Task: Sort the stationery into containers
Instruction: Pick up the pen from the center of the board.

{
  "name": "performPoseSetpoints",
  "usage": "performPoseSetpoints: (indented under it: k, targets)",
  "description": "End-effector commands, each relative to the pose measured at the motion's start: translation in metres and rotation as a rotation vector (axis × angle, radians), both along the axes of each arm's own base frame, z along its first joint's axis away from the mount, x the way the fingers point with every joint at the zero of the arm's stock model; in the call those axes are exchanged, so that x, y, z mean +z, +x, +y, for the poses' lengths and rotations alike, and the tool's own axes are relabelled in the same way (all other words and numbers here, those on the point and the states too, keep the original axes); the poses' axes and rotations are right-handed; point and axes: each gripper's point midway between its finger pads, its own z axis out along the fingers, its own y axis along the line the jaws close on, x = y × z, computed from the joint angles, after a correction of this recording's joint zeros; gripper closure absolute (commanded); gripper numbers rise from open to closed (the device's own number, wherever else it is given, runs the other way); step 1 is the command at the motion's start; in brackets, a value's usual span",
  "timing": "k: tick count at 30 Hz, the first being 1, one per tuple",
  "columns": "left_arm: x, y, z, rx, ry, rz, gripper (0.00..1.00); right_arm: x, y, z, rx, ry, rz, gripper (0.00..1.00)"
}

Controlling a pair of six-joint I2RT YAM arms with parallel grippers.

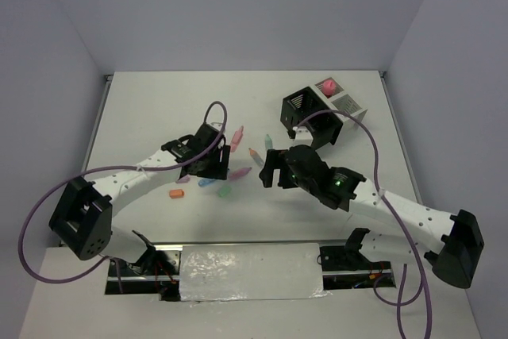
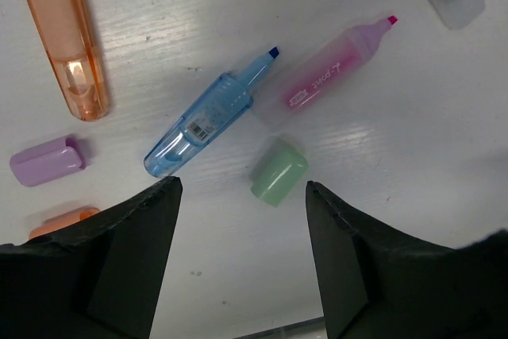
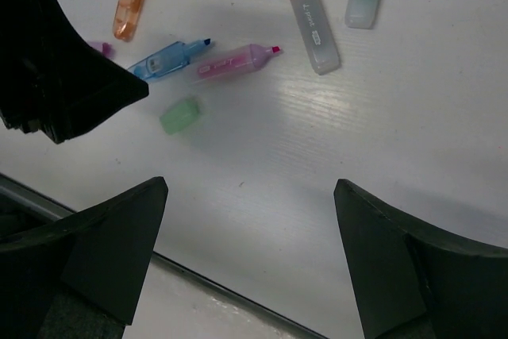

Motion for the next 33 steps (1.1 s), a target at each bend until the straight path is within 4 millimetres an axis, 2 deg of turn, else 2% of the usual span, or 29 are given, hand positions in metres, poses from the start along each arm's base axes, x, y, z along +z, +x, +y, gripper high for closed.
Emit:
performPoseSetpoints:
  k: [1,4,8,11,15,20,24,28,33]
  targets:
    - [0.019,0.018,-0.018,-0.098,-0.052,-0.098,0.24,0.006,-0.006,-0.006,0.030,0.008,-0.032,0.07]
    - [0.021,0.023,-0.035,-0.177,-0.097,-0.108,0.28,0.006,-0.011,-0.015,0.022,-0.007,-0.032,0.07]
    - [0.021,0.029,-0.063,-0.291,-0.146,-0.113,0.32,0.020,-0.018,-0.026,0.009,0.027,-0.060,0.07]
    - [-0.001,0.034,-0.074,-0.347,-0.092,-0.087,0.39,0.031,-0.024,-0.031,0.015,0.064,-0.076,0.07]
    - [-0.015,0.042,-0.081,-0.401,-0.054,-0.091,0.43,0.041,-0.030,-0.036,0.026,0.093,-0.091,0.07]
    - [-0.027,0.052,-0.080,-0.449,0.014,-0.096,0.40,0.041,-0.037,-0.033,0.072,0.106,-0.088,0.07]
    - [-0.039,0.060,-0.074,-0.440,0.079,-0.086,0.39,0.034,-0.040,-0.033,0.091,0.083,-0.067,0.07]
    - [-0.055,0.058,-0.070,-0.452,0.112,-0.053,0.39,0.034,-0.040,-0.032,0.098,0.084,-0.075,0.07]
    - [-0.062,0.054,-0.068,-0.450,0.116,-0.035,0.40,0.037,-0.040,-0.030,0.110,0.088,-0.075,0.07]
